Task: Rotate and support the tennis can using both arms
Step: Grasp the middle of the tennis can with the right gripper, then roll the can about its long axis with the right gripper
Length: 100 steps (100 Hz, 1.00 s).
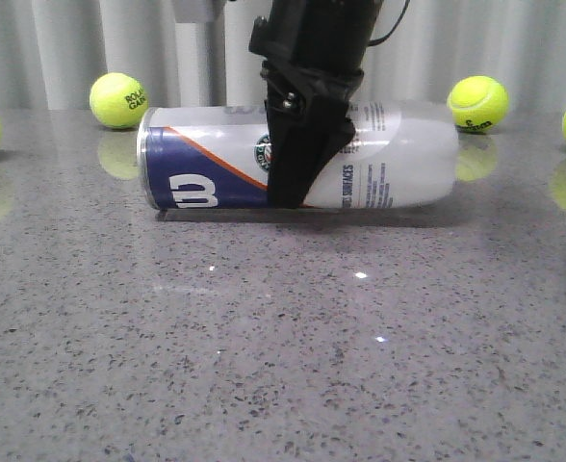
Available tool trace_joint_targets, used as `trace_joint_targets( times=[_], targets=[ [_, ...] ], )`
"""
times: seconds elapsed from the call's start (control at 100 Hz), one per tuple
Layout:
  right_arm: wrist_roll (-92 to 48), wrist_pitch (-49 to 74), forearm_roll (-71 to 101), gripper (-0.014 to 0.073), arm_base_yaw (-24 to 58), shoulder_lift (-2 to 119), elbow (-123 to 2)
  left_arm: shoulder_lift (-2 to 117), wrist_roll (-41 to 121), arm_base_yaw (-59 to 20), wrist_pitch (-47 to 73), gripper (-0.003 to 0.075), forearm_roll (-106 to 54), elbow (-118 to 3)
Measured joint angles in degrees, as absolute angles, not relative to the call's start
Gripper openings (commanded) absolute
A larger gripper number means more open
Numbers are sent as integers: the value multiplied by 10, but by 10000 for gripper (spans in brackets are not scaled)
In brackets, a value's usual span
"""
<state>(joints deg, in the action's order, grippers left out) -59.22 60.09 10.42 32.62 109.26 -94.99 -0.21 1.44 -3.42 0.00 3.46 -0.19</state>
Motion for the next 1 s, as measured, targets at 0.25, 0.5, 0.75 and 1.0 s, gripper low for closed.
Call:
trace_joint_targets(
  times=[0.25, 0.5, 0.75, 1.0],
  targets=[
    [-596, 598, 106, 591, 326, 1099, -953, -2, 14, -34, 0, -21, 35, -2],
    [-594, 597, 106, 647, 326, 1098, -954, -2, 14, -34, 0, -21, 35, -2],
    [-594, 597, 106, 647, 326, 1091, -955, -2, 14, -34, 0, -21, 35, -2],
    [-594, 597, 106, 647, 326, 1088, -955, -2, 14, -34, 0, -21, 35, -2]
  ],
)
